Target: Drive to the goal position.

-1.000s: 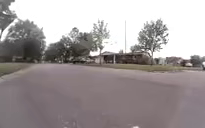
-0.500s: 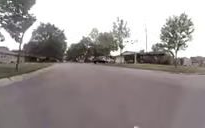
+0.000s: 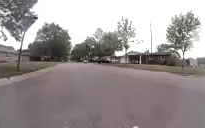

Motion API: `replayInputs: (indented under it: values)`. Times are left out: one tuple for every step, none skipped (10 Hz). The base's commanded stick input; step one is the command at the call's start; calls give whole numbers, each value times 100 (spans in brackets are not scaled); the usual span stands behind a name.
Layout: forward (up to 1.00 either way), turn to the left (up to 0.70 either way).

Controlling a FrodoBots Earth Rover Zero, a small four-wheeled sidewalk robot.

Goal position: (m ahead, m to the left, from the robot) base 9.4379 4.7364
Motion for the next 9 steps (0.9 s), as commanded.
replayInputs:
  values:
    - [70, 0]
    - [70, 0]
    - [70, 0]
    - [70, 0]
    - [70, 0]
    - [70, 0]
    - [70, 0]
    - [70, 0]
    - [70, 0]
